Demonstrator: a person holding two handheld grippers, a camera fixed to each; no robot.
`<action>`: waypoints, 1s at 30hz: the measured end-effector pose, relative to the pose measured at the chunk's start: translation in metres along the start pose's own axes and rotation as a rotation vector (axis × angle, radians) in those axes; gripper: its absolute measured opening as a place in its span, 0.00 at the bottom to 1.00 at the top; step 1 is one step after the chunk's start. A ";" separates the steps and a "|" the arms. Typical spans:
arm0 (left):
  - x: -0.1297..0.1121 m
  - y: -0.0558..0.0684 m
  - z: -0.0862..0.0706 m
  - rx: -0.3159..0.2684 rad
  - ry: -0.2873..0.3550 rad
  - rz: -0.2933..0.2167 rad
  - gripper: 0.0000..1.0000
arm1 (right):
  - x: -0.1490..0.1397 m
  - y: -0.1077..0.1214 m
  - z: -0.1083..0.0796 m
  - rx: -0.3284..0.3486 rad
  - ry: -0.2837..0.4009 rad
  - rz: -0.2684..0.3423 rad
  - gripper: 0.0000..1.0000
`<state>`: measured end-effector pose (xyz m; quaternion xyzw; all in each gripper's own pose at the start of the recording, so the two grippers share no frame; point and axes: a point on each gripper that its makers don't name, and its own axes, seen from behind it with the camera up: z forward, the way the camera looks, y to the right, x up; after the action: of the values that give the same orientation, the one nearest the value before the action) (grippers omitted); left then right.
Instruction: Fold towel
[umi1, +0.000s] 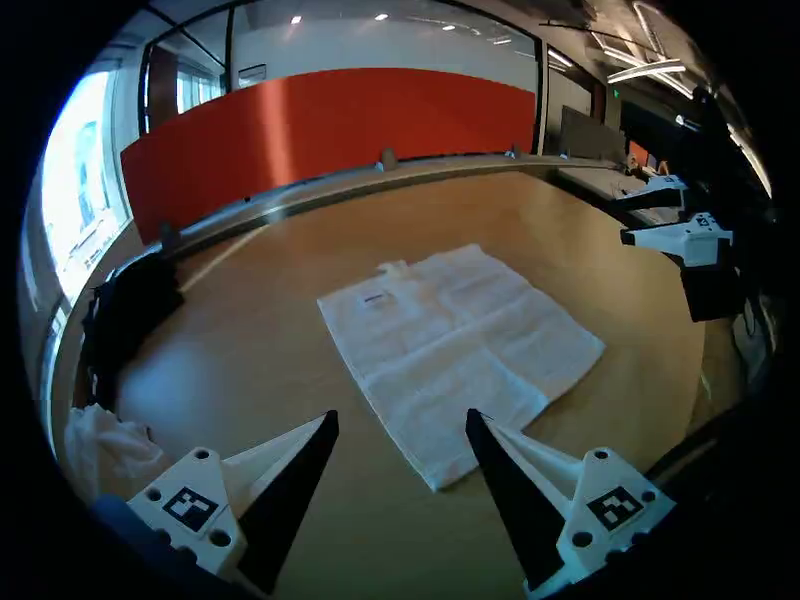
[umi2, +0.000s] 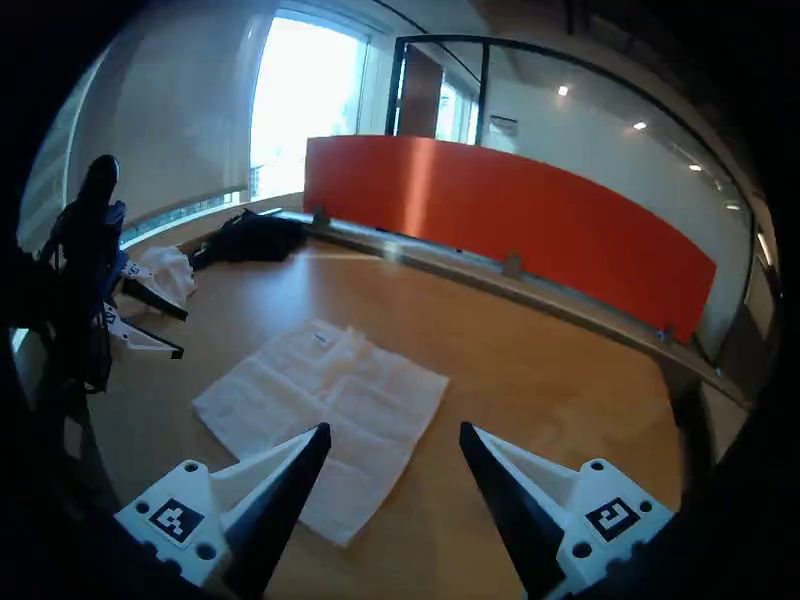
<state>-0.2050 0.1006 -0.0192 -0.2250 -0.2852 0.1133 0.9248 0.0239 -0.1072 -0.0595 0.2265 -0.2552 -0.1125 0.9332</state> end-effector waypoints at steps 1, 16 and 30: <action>-0.005 0.002 0.004 -0.004 -0.011 0.002 0.94 | -0.007 -0.001 0.003 0.002 -0.009 -0.001 1.00; -0.069 0.021 0.042 -0.043 -0.150 -0.007 0.94 | -0.102 -0.030 0.039 0.070 -0.153 -0.018 1.00; -0.084 0.036 0.050 -0.068 -0.182 -0.002 0.93 | -0.152 -0.043 0.047 0.135 -0.248 -0.034 0.83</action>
<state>-0.3047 0.1214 -0.0395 -0.2447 -0.3719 0.1227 0.8870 -0.1330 -0.1128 -0.1086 0.2776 -0.3718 -0.1381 0.8750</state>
